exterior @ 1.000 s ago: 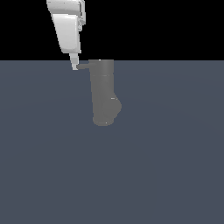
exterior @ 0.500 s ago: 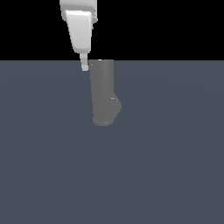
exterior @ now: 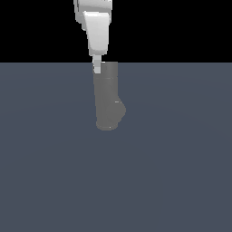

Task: Turn on the faucet by rotating a designated handle.

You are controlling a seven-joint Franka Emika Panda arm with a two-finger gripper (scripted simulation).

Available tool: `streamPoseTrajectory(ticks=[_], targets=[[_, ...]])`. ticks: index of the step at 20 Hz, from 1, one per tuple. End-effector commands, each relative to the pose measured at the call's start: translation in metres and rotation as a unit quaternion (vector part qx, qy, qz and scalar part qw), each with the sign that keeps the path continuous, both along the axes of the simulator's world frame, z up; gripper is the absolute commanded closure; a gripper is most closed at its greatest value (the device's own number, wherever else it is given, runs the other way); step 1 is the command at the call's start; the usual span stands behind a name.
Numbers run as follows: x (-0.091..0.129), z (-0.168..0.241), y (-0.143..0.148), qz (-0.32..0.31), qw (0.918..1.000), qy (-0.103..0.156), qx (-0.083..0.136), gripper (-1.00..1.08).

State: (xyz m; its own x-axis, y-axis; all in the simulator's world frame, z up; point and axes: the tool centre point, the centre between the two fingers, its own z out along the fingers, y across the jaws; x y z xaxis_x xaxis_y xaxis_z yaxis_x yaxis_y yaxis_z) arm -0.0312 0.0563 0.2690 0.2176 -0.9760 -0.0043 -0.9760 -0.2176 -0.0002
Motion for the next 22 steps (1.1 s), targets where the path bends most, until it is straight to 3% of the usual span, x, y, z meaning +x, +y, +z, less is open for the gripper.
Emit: streamPoseTrajectory(ticks=[1,11,12,13,22], targets=[[0.006,0.0,-0.037,-0.02,0.9998,-0.001,-0.002,1.08],[0.016,0.001,-0.091,-0.026,0.9997,0.0,-0.002,1.08],[0.016,0.001,-0.091,-0.026,0.9997,0.0,-0.002,1.08],[0.014,0.0,-0.053,0.003,1.0,0.001,0.002,1.08],[0.034,0.0,-0.072,-0.003,1.0,0.001,0.001,1.08]])
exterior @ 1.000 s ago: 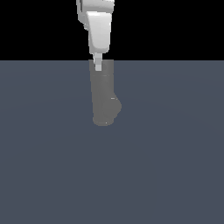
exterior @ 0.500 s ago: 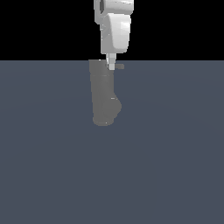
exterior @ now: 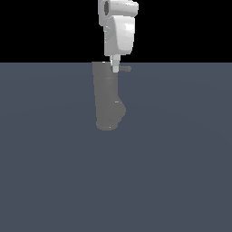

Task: Turn on the faucet by rotating a designated handle.

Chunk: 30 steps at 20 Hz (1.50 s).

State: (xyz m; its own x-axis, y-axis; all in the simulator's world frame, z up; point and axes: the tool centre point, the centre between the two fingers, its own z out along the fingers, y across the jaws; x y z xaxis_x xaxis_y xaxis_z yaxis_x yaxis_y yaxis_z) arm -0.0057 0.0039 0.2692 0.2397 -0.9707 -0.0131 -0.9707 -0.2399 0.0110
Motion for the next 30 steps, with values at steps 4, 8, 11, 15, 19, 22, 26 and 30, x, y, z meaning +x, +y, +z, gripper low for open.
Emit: streamPoseTrajectory(ticks=[4,8,11,15,19,22,26,30], targets=[[0.017,0.0,-0.028,-0.017,0.9998,-0.006,-0.002,1.08],[0.026,0.0,-0.036,-0.02,0.9998,-0.006,-0.003,1.08],[0.032,0.0,-0.043,-0.022,0.9997,-0.006,-0.003,1.08],[0.04,0.0,-0.051,-0.025,0.9997,-0.006,-0.003,1.08],[0.048,0.0,-0.059,-0.027,0.9996,-0.006,-0.004,1.08],[0.055,0.0,-0.065,-0.03,0.9995,-0.006,-0.004,1.08],[0.063,0.0,-0.074,-0.032,0.9994,-0.006,-0.005,1.08],[0.07,0.0,-0.082,-0.035,0.9994,-0.007,-0.005,1.08]])
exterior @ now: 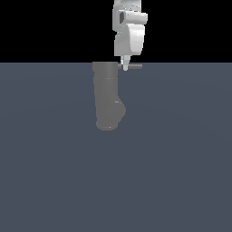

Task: Turn on the faucet by rotating a designated handle.

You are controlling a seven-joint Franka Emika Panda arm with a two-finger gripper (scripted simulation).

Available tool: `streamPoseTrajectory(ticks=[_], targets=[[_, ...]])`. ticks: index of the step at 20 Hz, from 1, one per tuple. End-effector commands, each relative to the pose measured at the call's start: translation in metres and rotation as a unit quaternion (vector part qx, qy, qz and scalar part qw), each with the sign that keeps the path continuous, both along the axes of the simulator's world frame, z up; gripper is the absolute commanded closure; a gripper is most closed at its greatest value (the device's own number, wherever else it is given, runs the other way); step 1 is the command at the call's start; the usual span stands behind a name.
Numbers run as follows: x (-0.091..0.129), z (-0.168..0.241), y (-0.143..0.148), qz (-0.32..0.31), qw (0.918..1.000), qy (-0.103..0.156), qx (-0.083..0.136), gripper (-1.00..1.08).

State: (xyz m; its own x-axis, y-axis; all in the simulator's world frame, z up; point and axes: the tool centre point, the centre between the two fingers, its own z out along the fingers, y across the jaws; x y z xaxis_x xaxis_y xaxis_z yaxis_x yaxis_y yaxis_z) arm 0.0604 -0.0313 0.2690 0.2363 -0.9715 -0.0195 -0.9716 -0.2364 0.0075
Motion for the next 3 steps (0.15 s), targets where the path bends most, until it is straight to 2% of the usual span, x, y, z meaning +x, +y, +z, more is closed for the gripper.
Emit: streamPoseTrajectory(ticks=[1,3], targets=[[0.0064,0.0004,-0.049,-0.034,0.9994,-0.006,-0.009,1.08],[0.0083,0.0004,-0.0511,-0.035,0.9993,-0.006,-0.009,1.08]])
